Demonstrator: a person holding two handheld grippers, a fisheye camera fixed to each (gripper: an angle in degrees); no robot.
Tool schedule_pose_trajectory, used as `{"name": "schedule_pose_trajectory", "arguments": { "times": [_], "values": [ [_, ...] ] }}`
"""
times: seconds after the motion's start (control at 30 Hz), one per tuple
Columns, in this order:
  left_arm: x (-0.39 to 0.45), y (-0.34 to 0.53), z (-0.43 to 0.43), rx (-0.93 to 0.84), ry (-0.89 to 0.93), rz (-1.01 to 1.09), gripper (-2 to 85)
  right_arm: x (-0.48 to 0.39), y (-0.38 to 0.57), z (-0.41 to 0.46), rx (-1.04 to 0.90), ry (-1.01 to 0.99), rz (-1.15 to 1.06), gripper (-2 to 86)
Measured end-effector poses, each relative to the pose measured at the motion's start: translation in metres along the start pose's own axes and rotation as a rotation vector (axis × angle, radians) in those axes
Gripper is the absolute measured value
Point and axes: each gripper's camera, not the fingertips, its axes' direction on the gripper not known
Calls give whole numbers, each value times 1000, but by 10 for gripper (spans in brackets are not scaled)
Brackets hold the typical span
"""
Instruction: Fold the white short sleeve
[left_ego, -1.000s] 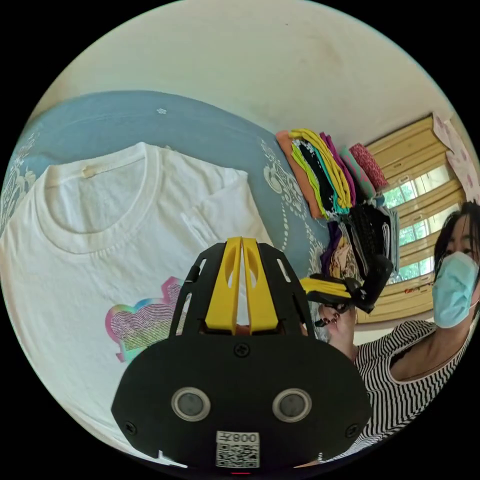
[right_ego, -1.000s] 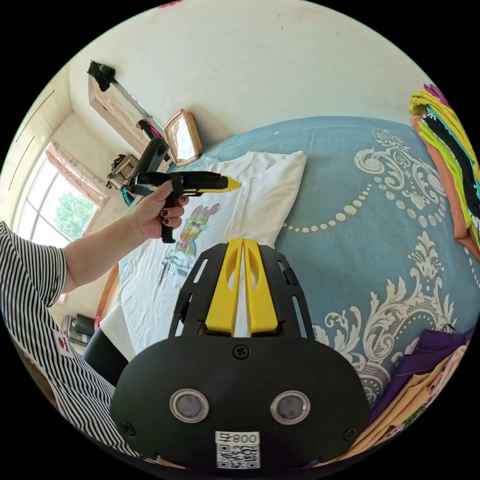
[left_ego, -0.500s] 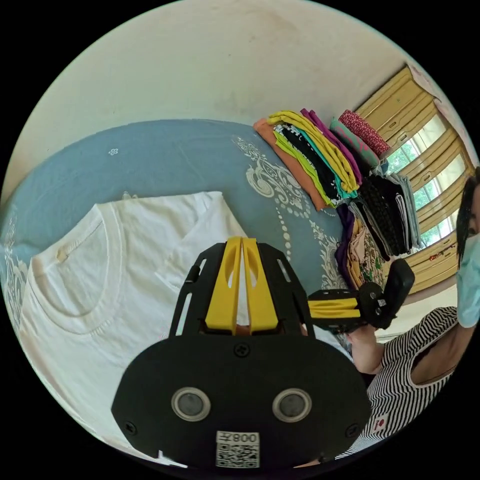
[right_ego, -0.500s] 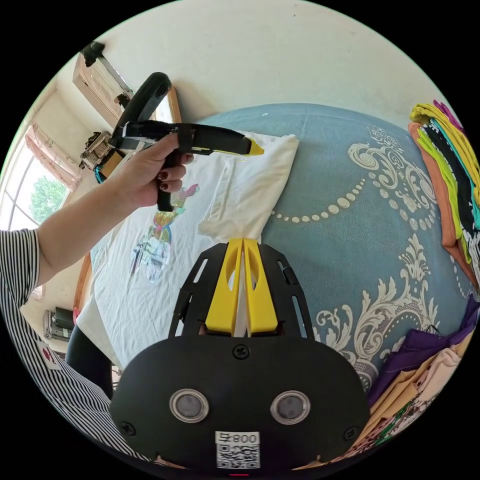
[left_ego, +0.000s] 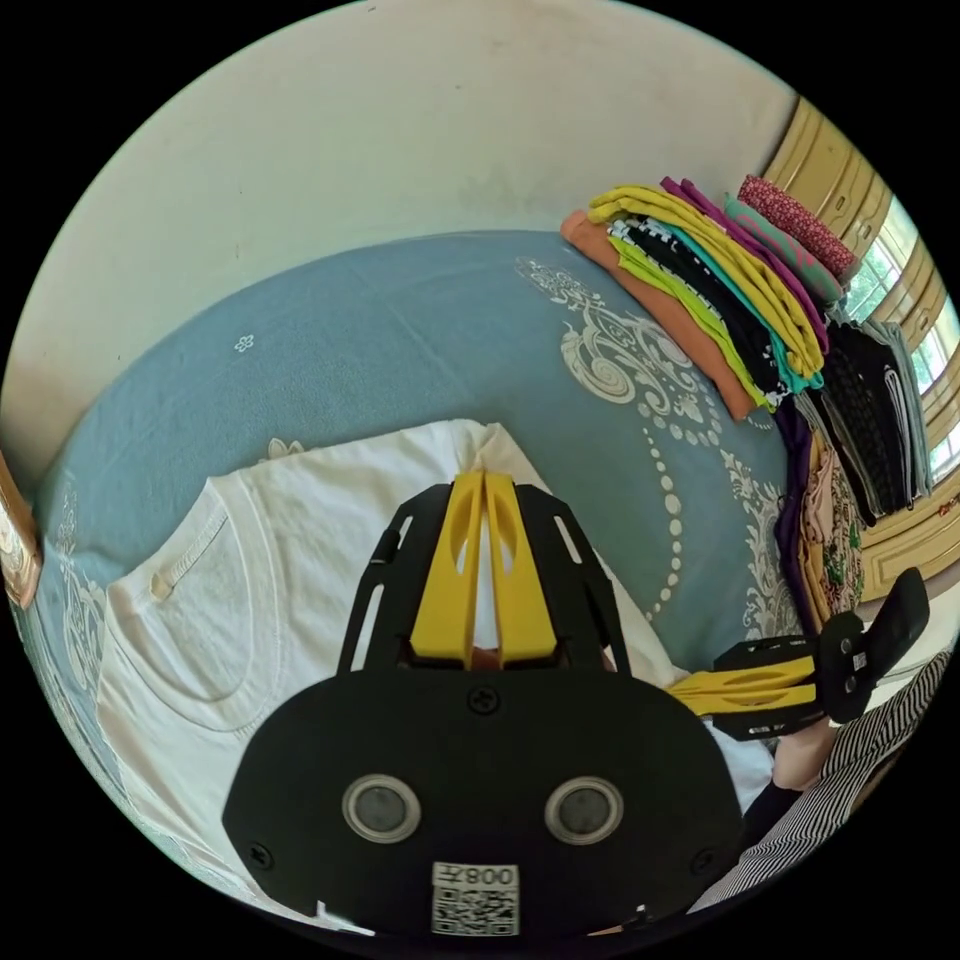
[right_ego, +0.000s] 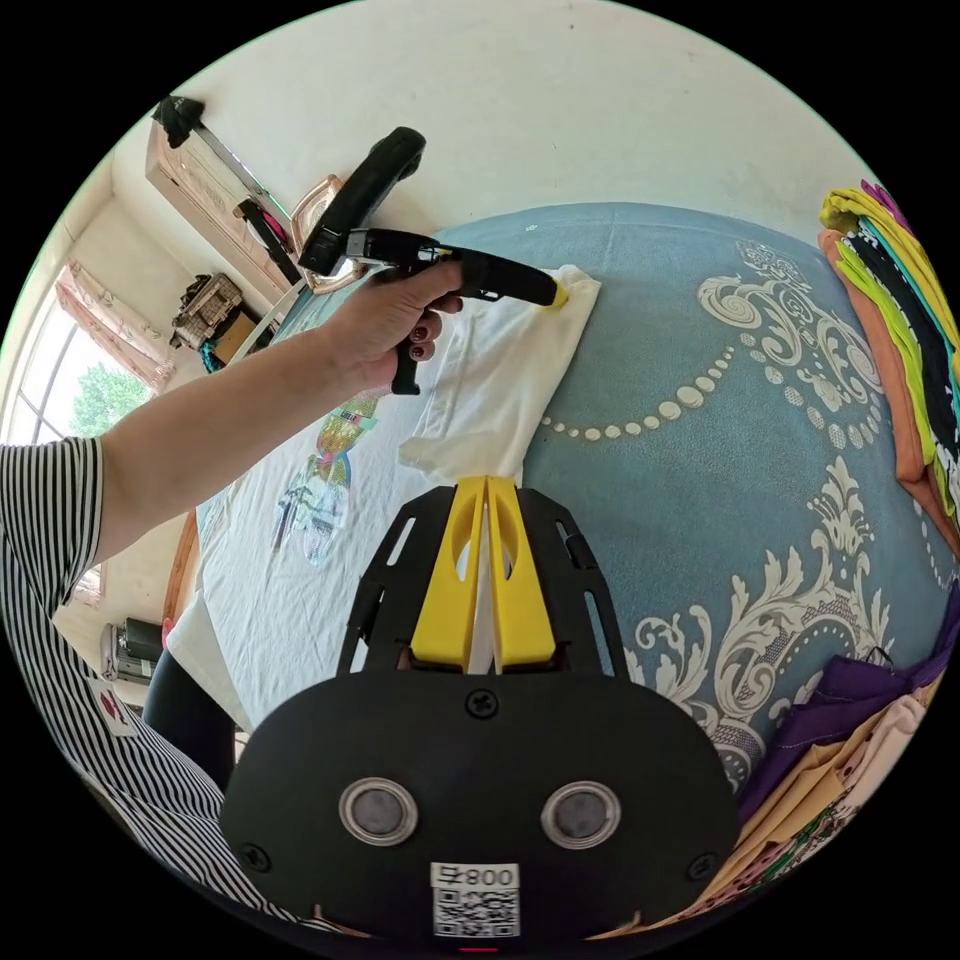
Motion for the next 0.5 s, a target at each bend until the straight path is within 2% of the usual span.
{"name": "schedule_pose_trajectory", "arguments": {
  "times": [0.17,0.33,0.5],
  "values": [
    [4,11,7,38,-28,-18,1,6,0,-27,-2,2,-2,3],
    [0,26,23,19,35,-49,1,11,-2,-54,-3,8,-8,3],
    [17,84,10,42,99,14,1,14,-6,-84,-5,19,-15,2]
  ]
}}
